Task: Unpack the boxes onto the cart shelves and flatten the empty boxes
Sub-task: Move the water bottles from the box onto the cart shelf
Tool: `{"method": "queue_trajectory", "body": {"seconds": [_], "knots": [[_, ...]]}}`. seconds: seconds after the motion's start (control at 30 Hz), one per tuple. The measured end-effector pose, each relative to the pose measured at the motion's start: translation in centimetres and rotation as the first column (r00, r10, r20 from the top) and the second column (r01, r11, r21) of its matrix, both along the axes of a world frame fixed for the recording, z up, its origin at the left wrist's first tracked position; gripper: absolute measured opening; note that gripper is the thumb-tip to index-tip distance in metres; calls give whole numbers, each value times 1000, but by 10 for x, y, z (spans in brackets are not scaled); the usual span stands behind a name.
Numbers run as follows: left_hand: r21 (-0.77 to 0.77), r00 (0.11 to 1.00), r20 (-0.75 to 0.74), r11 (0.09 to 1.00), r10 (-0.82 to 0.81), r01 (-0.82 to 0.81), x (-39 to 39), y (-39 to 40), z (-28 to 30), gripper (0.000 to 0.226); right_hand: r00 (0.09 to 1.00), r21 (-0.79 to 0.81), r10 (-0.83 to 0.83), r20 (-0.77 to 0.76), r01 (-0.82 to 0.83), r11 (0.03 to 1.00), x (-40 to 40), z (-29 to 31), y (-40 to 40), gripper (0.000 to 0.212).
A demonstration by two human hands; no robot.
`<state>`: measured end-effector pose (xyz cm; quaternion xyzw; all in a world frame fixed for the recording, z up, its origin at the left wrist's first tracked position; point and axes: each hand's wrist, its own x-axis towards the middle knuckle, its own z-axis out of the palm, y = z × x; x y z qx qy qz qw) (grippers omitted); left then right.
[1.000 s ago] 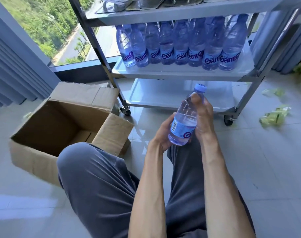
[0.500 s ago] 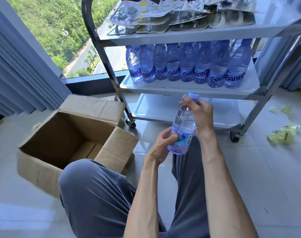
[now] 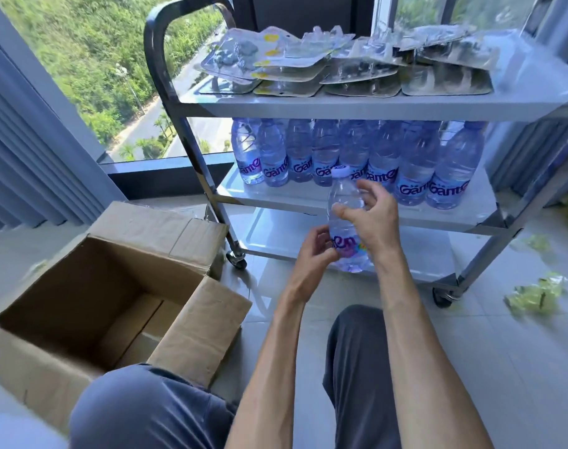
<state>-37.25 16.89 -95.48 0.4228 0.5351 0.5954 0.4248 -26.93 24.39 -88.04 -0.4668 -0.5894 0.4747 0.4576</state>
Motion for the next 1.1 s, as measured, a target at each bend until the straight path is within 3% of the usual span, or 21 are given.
{"method": "queue_trajectory", "body": {"seconds": [0.1,0.23,0.4,0.57,0.73,0.87,1.1], "knots": [[-28,983,-180,999,32,-37,-16,35,12,46,994,-12,66,-83,-67,998,-15,-5,23,61],[-37,946,-238,971,221,-236,-33,68,7,46,985,-14,125,-122,-127,992,-47,-13,50,52],[-37,795,-358,843,490,-536,-54,100,13,50,994,40,66,-85,-63,997,-81,-26,75,38],[126,677,-417,776,606,-618,-68,126,25,52,995,47,30,-93,-26,999,-90,-43,87,22],[116,599,-496,732,628,-671,-73,148,30,67,998,59,-44,45,41,997,-87,-56,94,25],[49,625,-513,747,589,-663,-71,161,25,73,980,42,-88,178,82,996,-79,-69,98,21],[162,634,-515,792,577,-589,-77,153,6,62,897,130,-35,441,-25,991,-82,-79,93,19]]}}
